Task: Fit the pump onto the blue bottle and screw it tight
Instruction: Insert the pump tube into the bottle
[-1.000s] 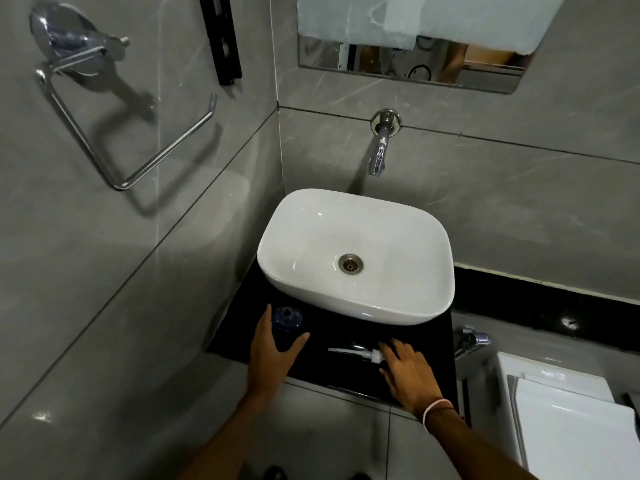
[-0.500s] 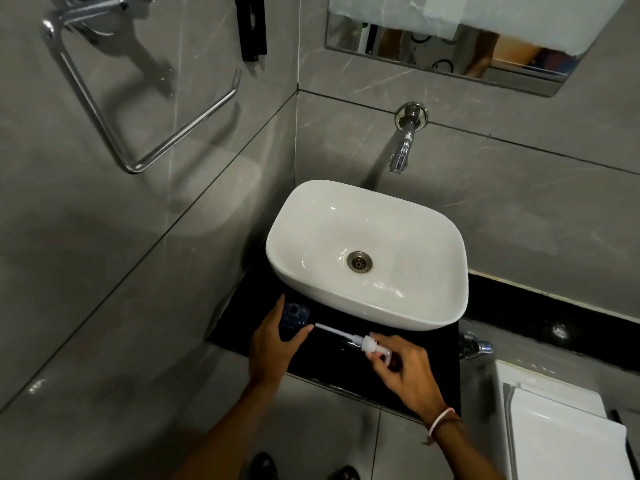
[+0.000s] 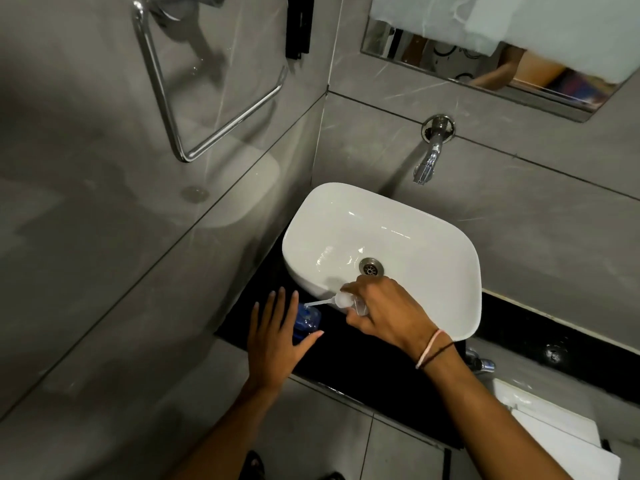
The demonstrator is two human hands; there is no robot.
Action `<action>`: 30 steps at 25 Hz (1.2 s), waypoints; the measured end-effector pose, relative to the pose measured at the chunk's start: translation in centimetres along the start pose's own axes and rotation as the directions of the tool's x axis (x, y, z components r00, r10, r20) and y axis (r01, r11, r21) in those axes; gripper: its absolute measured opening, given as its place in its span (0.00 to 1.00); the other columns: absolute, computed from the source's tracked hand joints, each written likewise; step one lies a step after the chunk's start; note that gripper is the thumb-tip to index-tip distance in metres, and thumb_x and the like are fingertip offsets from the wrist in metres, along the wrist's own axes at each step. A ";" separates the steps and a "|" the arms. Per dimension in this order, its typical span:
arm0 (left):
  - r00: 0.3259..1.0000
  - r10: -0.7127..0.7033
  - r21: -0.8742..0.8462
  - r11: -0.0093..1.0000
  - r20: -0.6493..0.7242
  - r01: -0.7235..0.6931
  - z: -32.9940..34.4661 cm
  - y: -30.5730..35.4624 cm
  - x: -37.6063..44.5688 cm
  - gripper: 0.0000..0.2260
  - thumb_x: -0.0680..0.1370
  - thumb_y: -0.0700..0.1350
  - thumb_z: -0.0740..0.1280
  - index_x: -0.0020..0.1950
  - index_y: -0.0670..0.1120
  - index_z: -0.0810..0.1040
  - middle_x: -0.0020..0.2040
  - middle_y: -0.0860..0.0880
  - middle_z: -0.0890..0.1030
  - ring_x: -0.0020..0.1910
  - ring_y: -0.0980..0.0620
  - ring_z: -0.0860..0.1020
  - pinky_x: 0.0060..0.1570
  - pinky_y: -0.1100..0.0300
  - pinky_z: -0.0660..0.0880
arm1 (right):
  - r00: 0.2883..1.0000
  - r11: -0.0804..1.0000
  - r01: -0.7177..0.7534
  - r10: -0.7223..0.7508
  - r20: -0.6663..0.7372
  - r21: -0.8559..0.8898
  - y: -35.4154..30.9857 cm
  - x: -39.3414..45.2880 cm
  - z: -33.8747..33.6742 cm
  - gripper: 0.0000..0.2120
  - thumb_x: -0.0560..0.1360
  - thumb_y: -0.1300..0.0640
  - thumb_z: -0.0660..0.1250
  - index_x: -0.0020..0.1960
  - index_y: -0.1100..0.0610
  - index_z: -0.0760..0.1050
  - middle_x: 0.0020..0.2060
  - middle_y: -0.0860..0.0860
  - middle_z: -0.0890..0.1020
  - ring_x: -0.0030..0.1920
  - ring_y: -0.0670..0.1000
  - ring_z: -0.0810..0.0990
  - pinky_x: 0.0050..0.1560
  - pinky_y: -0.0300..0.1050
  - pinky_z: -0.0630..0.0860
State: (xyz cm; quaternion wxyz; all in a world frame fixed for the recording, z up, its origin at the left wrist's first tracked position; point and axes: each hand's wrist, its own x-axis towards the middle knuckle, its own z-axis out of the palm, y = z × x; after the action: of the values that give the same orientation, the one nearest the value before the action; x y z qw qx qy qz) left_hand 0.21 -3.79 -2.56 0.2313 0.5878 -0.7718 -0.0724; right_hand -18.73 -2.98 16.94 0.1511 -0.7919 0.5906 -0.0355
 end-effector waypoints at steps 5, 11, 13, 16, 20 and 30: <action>1.000 0.001 -0.031 1.000 0.028 0.000 -0.3 -0.3 -0.1 0.40 0.74 0.69 0.63 0.76 0.44 0.67 0.73 0.41 0.73 0.73 0.41 0.70 0.70 0.39 0.69 | 0.999 0.998 0.039 -0.039 0.004 -0.042 -0.3 0.7 -1.2 0.03 0.69 0.60 0.64 0.38 0.57 0.76 0.31 0.45 0.68 0.34 0.54 0.74 0.35 0.48 0.76; 0.998 0.016 -0.007 1.000 0.053 -0.016 -0.6 -0.1 0.1 0.38 0.74 0.69 0.61 0.75 0.45 0.69 0.73 0.41 0.73 0.72 0.41 0.71 0.69 0.39 0.69 | 0.985 0.986 0.094 -0.071 0.156 -0.141 -1.7 2.2 -0.8 0.05 0.67 0.60 0.61 0.34 0.53 0.67 0.38 0.55 0.80 0.37 0.59 0.76 0.46 0.55 0.79; 0.998 0.015 -0.011 1.000 0.059 -0.015 -0.5 -0.1 0.2 0.37 0.75 0.70 0.59 0.75 0.45 0.69 0.73 0.41 0.74 0.72 0.41 0.71 0.69 0.39 0.70 | 0.980 0.969 0.112 -0.072 0.184 -0.219 -2.4 3.5 0.1 0.02 0.69 0.60 0.65 0.40 0.57 0.76 0.43 0.58 0.83 0.42 0.63 0.82 0.42 0.50 0.79; 0.998 0.011 -0.033 0.999 0.067 -0.009 -0.4 -0.1 0.3 0.37 0.77 0.70 0.51 0.73 0.44 0.73 0.72 0.39 0.74 0.71 0.39 0.72 0.67 0.37 0.71 | 0.974 0.914 0.141 -0.059 0.219 -0.382 -3.8 5.4 2.7 0.13 0.73 0.58 0.68 0.57 0.58 0.79 0.50 0.58 0.84 0.51 0.63 0.84 0.41 0.48 0.73; 0.997 0.018 -0.036 0.999 0.070 -0.015 -0.2 -0.5 0.5 0.34 0.76 0.67 0.56 0.70 0.43 0.76 0.72 0.38 0.74 0.71 0.38 0.72 0.66 0.35 0.71 | 0.980 0.935 0.133 -0.074 0.187 -0.330 -4.0 5.9 5.3 0.19 0.73 0.60 0.70 0.64 0.59 0.74 0.59 0.58 0.81 0.57 0.62 0.82 0.47 0.53 0.80; 0.999 0.004 -0.028 1.000 0.039 -0.003 -0.4 -0.7 0.3 0.35 0.75 0.69 0.59 0.70 0.45 0.75 0.71 0.38 0.75 0.70 0.39 0.73 0.66 0.37 0.72 | 0.993 0.908 -0.046 0.086 -0.076 0.415 -0.6 4.9 9.0 0.19 0.72 0.63 0.75 0.61 0.52 0.80 0.50 0.49 0.87 0.53 0.48 0.85 0.58 0.48 0.82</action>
State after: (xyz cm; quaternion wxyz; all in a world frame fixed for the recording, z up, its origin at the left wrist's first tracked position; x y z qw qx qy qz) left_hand 0.91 -4.21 -2.38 0.2244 0.5817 -0.7761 -0.0943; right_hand -14.53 -5.68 7.91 0.2887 -0.7191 0.6025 -0.1909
